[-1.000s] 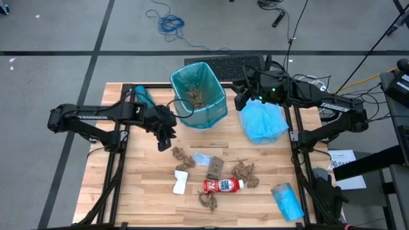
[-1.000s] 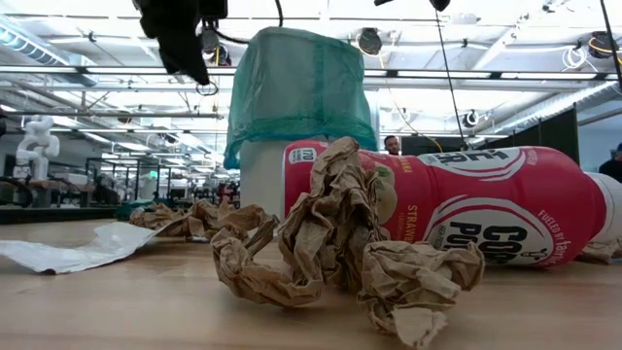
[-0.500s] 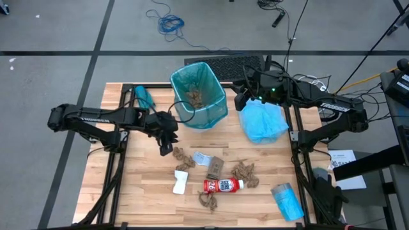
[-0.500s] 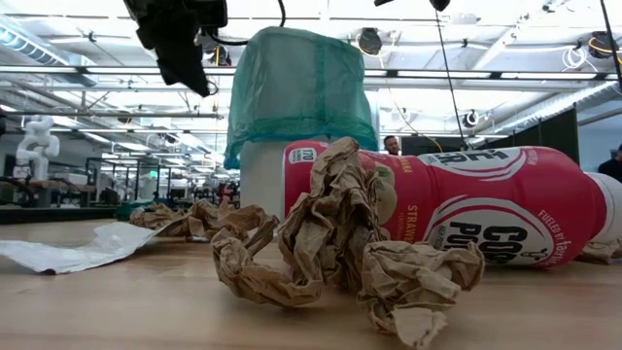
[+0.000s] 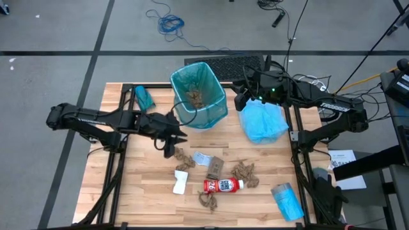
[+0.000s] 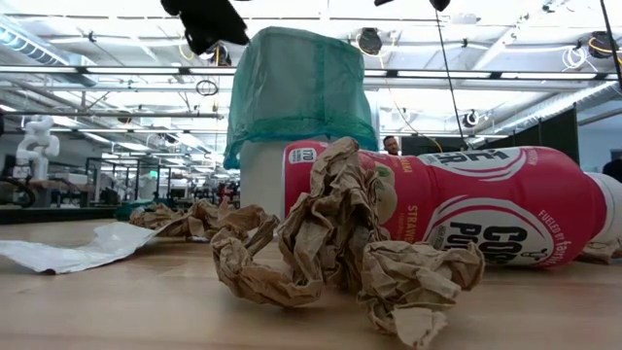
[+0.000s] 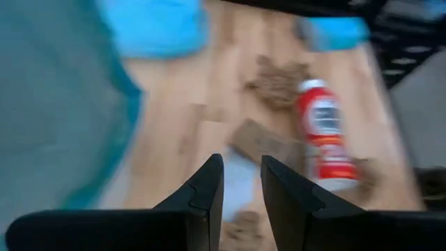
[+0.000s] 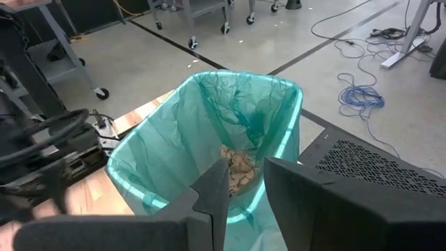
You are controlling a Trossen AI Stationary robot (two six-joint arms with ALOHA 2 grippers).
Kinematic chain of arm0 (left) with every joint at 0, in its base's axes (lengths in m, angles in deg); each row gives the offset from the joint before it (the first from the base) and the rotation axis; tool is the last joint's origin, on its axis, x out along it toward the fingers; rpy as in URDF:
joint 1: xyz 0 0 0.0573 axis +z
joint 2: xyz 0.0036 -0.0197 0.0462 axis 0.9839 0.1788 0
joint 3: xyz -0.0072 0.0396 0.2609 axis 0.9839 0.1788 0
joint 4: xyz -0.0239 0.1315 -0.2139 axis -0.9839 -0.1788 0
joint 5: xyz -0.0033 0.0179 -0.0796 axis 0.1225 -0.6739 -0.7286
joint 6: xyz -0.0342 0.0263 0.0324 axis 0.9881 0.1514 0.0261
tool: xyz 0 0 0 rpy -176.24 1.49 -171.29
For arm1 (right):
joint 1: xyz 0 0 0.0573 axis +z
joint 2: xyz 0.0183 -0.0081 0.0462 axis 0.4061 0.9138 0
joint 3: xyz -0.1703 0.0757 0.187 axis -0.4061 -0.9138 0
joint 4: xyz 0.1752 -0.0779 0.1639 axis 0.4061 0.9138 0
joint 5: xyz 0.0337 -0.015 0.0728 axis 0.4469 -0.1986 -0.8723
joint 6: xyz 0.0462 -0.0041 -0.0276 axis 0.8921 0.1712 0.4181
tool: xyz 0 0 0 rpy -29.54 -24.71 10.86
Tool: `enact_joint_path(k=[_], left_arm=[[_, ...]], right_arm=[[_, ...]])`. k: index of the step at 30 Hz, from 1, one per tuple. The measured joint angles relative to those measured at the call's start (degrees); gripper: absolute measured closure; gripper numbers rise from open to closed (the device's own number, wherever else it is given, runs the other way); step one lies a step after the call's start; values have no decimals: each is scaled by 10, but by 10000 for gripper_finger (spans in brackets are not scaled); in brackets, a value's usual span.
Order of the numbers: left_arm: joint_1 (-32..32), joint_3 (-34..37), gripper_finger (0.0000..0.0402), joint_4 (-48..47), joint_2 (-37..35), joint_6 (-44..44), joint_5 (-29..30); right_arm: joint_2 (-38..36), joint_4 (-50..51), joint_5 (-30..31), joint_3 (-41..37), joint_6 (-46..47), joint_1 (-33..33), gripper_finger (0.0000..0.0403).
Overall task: Place trash/remove bag and relplace
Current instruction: Put the brown paper into the blue trash bag inside the white trash bin
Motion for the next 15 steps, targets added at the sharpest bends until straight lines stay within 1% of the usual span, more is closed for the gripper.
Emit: enact_joint_path(k=[4,7,9,15], left_arm=[[14,0,308,0,5,-36,115],[33,0,308,6,12,-46,184],[48,0,308,10,19,-47,196],[80,0,308,40,44,-48,197]], right_arm=[[0,0,0,0,0,0,316],[0,-1,0,0,3,0,316],[0,-2,0,0,4,0,316],[0,-6,0,0,4,0,316]])
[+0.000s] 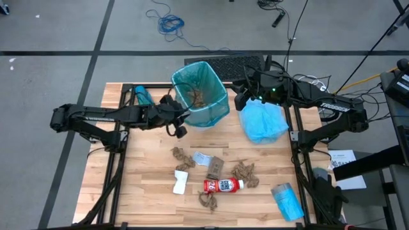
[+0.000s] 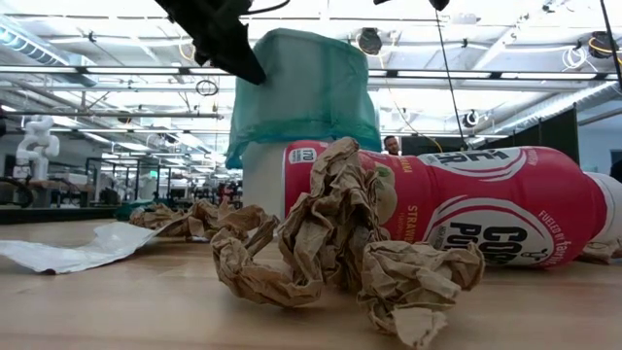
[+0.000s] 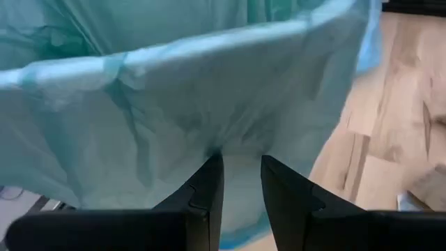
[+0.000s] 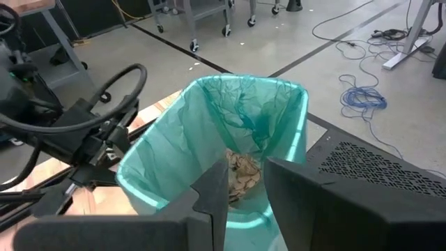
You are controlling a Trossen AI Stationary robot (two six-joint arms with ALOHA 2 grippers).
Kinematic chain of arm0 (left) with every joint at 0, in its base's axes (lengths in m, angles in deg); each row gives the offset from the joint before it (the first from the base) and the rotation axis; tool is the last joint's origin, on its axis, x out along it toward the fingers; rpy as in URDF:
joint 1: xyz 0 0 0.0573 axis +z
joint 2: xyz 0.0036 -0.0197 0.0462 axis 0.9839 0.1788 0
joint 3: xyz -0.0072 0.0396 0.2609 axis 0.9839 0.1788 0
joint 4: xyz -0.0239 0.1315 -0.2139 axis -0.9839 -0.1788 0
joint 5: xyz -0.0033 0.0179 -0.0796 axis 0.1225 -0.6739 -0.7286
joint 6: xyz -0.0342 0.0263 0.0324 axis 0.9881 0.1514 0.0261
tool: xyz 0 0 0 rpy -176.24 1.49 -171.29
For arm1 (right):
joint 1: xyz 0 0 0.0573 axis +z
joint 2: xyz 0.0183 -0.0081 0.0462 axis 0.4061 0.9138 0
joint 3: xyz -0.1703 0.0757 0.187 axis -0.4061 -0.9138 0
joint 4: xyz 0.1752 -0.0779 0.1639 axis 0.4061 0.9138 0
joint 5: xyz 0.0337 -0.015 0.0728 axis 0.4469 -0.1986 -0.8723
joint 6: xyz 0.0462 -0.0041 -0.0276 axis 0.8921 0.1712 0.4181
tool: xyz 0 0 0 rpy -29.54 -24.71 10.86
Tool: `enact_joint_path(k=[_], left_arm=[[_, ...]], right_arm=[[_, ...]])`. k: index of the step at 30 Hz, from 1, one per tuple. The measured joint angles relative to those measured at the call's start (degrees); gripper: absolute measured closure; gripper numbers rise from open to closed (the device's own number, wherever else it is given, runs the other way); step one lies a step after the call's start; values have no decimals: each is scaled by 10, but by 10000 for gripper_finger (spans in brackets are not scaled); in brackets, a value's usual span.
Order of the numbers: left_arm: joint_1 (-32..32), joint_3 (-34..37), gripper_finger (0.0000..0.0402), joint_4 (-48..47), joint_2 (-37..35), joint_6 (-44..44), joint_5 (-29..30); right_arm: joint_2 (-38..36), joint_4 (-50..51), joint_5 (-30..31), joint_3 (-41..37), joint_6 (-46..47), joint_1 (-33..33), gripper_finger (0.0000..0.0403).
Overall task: Place trash/remove bag and relplace
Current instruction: Put the brown paper into the blue trash bag inside the white trash bin
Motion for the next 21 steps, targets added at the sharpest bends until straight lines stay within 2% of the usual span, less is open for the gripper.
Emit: enact_joint_path(k=[6,17,21], left_arm=[[14,0,308,35,11,-8,-22],[-40,0,308,-77,-56,57,-42],[-61,0,308,-112,-74,58,-116]], right_arm=[[0,0,0,0,0,0,316],[-1,6,-3,0,0,3,316],[-1,7,-4,0,0,11,316]])
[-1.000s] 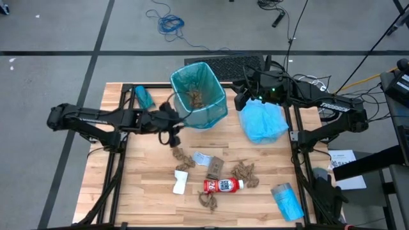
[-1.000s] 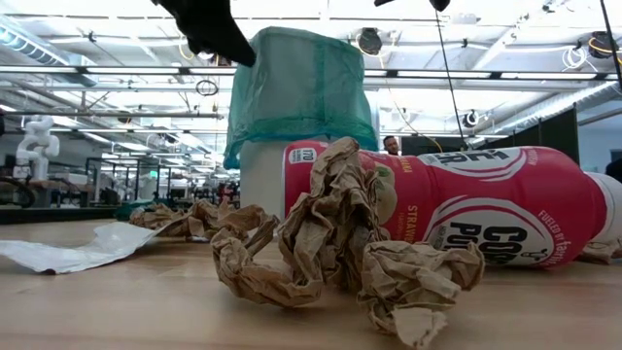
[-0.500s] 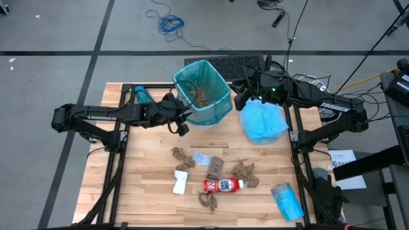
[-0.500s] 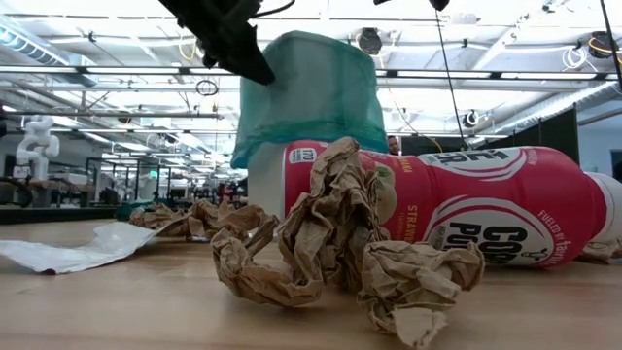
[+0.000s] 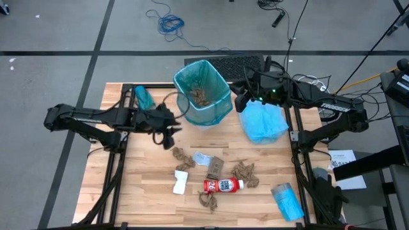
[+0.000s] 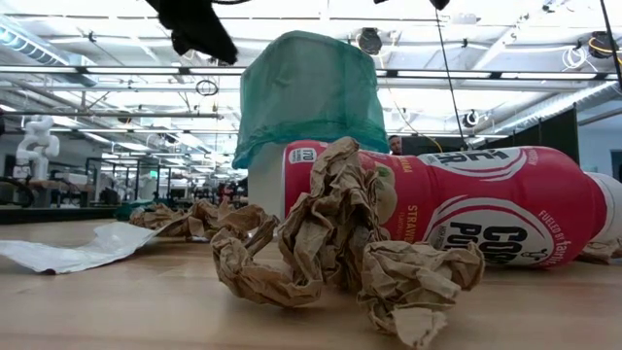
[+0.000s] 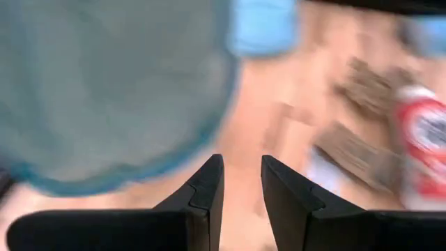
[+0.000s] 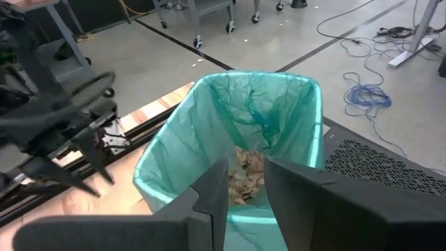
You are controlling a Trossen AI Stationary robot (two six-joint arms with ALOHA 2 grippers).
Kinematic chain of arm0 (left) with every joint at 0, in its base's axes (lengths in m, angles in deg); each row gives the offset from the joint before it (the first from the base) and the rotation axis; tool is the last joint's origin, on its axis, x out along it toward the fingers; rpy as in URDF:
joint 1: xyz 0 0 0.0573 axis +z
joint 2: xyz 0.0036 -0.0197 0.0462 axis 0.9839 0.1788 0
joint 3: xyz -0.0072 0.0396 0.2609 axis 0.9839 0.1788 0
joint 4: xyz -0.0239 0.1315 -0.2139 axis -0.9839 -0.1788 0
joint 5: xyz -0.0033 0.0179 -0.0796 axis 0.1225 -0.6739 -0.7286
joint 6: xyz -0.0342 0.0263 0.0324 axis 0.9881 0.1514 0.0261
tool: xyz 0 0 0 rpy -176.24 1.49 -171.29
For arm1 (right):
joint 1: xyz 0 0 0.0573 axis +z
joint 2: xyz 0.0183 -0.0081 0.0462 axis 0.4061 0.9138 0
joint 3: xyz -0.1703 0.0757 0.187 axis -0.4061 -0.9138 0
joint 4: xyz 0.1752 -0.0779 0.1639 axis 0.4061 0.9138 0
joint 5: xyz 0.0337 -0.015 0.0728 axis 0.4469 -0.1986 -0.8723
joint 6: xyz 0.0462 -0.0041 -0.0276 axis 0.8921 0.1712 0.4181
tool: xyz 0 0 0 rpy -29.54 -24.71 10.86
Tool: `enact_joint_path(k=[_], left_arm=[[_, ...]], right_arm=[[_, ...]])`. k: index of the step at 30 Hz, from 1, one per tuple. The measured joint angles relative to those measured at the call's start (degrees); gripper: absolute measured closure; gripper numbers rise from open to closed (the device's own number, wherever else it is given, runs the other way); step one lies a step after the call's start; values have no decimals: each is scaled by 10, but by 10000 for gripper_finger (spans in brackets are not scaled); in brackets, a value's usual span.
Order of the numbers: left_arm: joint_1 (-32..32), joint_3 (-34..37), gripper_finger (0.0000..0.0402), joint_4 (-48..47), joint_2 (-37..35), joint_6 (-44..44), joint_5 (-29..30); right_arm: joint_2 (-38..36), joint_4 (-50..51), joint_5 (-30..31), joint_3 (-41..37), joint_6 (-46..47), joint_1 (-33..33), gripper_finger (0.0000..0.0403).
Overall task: Place trash/remove bag and relplace
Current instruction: Put the brown paper into the blue trash bag inside the white trash bin
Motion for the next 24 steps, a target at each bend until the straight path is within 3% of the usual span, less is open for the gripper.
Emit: enact_joint_path(k=[3,10,15,24], left_arm=[[-12,0,308,-38,5,0,-61],[-31,0,308,-101,51,-22,-120],[-35,6,308,-121,106,-35,-121],[-37,44,308,-67,158,-25,-121]], right_arm=[[0,1,0,0,0,6,316],[0,4,1,0,5,8,316],[0,11,1,0,11,8,316],[-3,12,1,0,13,8,316]])
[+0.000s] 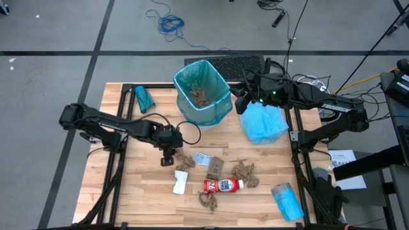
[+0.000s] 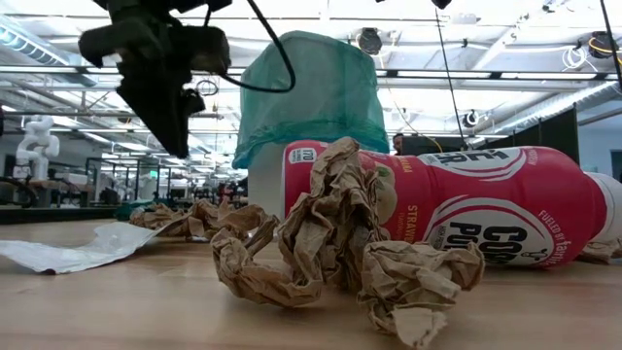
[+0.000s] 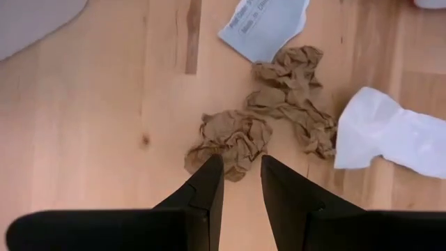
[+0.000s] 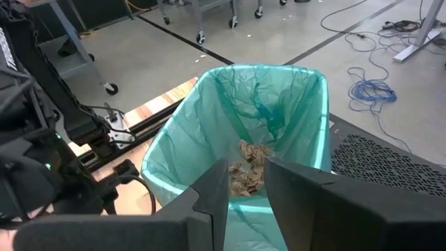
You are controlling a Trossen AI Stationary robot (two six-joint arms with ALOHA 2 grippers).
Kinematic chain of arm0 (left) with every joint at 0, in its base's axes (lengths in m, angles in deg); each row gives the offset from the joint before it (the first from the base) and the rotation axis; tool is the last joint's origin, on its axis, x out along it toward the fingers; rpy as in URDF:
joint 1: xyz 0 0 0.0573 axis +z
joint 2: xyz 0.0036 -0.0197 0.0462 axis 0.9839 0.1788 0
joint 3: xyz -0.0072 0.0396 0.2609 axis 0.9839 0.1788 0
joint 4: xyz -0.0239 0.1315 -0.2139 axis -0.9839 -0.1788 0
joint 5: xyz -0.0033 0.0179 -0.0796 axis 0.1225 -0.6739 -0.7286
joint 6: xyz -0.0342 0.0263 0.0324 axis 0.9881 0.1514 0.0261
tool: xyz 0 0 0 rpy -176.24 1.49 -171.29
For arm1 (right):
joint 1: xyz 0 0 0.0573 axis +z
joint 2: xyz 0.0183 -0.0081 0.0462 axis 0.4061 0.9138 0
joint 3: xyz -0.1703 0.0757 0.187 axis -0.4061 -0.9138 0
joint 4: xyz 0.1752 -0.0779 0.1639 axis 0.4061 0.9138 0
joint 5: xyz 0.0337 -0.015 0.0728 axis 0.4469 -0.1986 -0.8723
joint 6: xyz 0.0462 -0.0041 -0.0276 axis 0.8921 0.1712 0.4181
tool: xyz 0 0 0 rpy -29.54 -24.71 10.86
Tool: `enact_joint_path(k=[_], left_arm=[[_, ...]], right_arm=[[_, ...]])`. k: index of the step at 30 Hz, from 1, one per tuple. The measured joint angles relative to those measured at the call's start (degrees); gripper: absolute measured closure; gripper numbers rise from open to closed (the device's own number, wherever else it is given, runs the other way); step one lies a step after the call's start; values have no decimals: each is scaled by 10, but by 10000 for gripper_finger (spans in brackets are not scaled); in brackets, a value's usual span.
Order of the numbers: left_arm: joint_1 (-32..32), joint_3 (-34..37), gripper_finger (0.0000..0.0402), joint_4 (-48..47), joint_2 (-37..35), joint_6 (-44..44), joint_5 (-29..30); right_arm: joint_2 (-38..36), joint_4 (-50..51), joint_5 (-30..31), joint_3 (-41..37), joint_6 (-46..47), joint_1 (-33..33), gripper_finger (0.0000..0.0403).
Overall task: Place trash/remove bag and relplace
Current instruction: Put the brown paper into the blue trash bag inside the white trash bin
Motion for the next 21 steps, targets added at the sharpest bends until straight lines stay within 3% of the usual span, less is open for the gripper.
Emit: enact_joint_path(k=[13,21], left_arm=[[-6,8,304,40,36,5,-24],[-6,8,245,48,82,22,-41]], right_arm=[[-1,1,0,0,-4,0,316],[-1,4,0,0,-4,0,316]])
